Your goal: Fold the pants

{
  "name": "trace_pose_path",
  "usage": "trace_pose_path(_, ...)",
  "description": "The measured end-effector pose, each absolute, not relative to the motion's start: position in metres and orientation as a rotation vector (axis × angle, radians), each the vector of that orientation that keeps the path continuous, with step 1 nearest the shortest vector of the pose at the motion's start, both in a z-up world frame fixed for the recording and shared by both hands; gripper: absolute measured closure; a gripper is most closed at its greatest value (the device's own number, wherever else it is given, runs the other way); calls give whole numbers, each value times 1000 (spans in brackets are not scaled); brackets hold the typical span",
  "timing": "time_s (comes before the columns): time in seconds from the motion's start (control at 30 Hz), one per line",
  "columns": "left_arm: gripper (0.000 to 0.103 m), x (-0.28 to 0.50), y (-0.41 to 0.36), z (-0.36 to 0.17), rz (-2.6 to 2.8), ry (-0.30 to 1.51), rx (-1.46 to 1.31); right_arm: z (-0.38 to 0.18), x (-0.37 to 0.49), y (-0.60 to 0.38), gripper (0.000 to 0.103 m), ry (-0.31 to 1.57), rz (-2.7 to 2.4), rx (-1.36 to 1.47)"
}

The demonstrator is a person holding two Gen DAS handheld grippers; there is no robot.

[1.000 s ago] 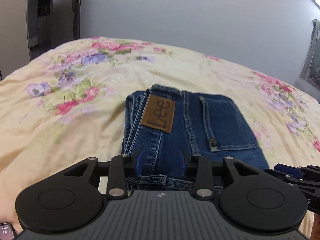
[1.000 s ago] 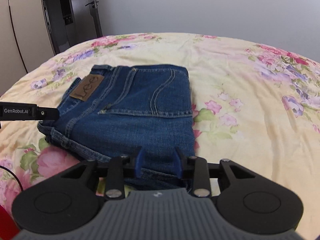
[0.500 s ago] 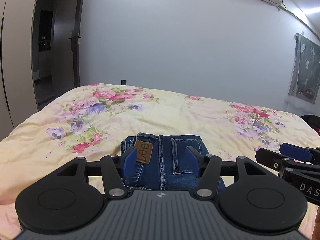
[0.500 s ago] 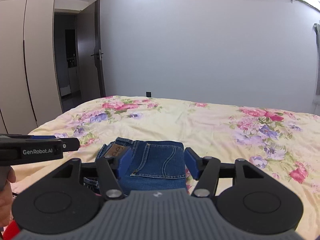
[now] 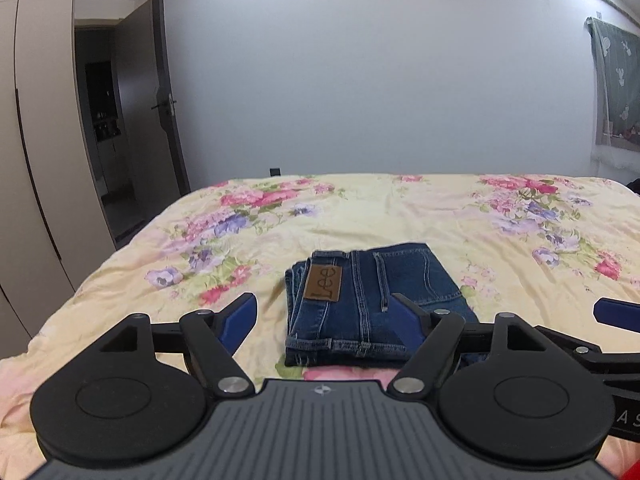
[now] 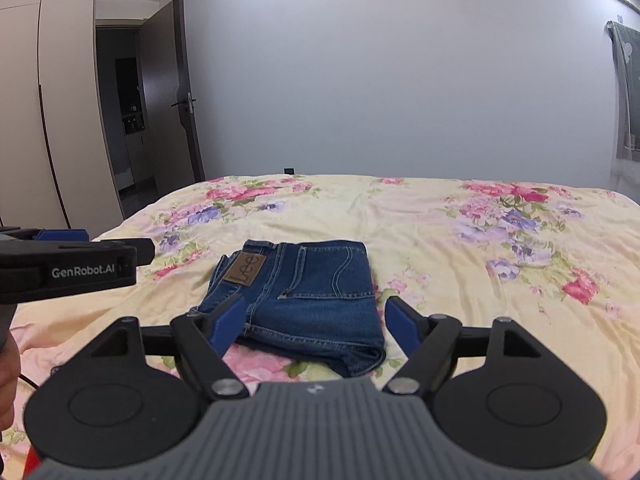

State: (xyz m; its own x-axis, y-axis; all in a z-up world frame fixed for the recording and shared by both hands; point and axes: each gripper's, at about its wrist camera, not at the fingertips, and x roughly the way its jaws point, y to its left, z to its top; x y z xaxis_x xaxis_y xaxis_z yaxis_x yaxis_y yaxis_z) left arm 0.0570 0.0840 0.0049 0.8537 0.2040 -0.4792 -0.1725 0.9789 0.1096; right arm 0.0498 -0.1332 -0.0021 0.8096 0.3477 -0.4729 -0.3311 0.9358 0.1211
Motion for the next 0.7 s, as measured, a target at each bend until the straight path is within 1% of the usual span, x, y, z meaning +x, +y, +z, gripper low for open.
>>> trace_pose_path(0.13, 16, 59, 92, -10, 210, 572, 45, -12, 49, -131, 22, 542, 380, 66)
trace_pose_path(0.3, 16, 65, 93, -23, 202, 613, 36, -25, 52, -120, 22, 564, 364, 24)
trace_pose_path(0.7, 16, 90, 87, -53, 202, 704, 89, -64, 86, -117, 22, 666, 328, 20)
